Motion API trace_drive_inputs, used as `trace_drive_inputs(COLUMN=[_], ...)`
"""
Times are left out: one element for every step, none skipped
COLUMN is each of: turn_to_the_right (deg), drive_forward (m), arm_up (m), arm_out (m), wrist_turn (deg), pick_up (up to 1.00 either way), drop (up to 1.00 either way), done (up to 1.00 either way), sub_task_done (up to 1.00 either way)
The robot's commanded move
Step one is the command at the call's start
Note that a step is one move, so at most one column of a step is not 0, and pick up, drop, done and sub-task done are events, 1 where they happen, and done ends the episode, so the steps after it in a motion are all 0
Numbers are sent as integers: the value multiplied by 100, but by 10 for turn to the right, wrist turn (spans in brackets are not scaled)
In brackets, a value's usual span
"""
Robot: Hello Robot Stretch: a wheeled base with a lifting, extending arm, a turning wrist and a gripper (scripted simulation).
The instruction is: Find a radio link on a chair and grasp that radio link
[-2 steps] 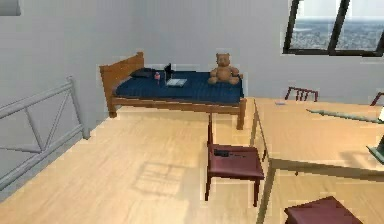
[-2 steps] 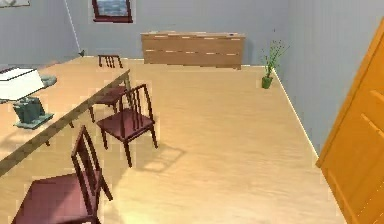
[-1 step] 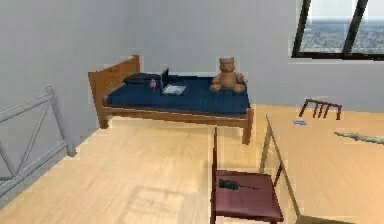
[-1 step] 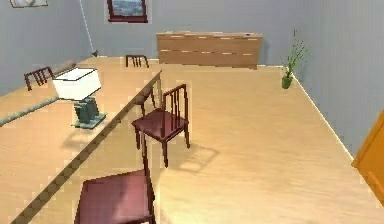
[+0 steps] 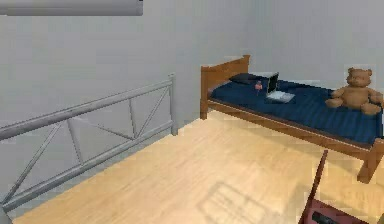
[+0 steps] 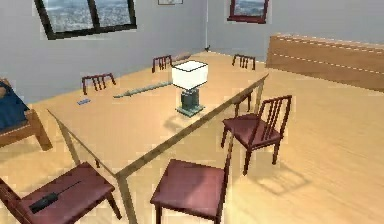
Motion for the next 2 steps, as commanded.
trace_drive_inputs(turn_to_the_right=[0,-330], drive_forward=[15,0], arm_up=[0,0], arm_out=[0,0], wrist_turn=[0,0], pick_up=[0,0], drop=[0,0], done=[0,0], sub_task_done=[0,0])
